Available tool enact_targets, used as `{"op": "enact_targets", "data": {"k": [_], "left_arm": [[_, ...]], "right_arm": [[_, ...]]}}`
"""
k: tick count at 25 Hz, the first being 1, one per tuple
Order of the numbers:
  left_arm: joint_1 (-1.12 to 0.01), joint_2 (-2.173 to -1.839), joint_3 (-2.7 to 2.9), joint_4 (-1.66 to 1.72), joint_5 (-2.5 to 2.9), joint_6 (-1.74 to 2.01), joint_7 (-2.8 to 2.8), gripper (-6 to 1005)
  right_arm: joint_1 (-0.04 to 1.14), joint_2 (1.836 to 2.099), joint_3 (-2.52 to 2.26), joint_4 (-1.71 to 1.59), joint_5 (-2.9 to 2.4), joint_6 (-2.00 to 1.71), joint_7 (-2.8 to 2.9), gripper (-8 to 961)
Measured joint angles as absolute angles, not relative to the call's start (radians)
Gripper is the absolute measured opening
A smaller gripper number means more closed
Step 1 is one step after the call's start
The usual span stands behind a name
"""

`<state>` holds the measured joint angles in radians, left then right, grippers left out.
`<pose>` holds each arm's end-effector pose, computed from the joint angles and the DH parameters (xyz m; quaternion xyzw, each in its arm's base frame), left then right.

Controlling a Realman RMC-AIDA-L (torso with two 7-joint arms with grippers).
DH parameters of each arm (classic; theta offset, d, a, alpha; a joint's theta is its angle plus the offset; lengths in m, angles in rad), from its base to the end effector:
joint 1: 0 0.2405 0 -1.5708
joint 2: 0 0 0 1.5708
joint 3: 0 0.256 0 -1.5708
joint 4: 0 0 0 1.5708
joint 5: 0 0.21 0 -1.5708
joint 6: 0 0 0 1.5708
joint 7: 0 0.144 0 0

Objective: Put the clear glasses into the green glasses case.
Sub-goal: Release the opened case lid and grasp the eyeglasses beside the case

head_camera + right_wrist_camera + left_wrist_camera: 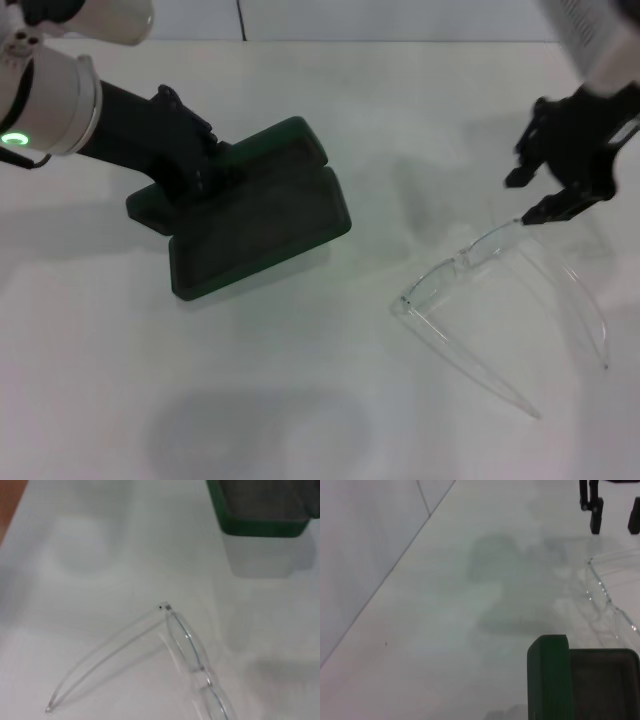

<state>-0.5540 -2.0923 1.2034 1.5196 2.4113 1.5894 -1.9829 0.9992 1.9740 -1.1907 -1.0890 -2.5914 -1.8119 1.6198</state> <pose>-0.1512 0.3553 0.0394 -0.9794 -0.0667 0.0787 0.1734 0.1127 0.3977 0.0385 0.9612 0.1292 0.2437 0.0035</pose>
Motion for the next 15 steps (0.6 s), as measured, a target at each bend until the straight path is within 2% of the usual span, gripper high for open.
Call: {"op": "enact_targets", "data": {"k": [5,15], "left_arm": [[-0.531,-2.092,1.204,1.520,2.411,1.587,-1.985,206],[-0.524,-2.092,1.212,1.523,2.408,1.587,-1.994,206]], "right_arm": [[1.005,2.012,-1.266,-1.060,-2.613,-1.738,1.566,410],[1.000,2.027,-1.401,-0.971,-2.579,-1.643,1.553,389]]}}
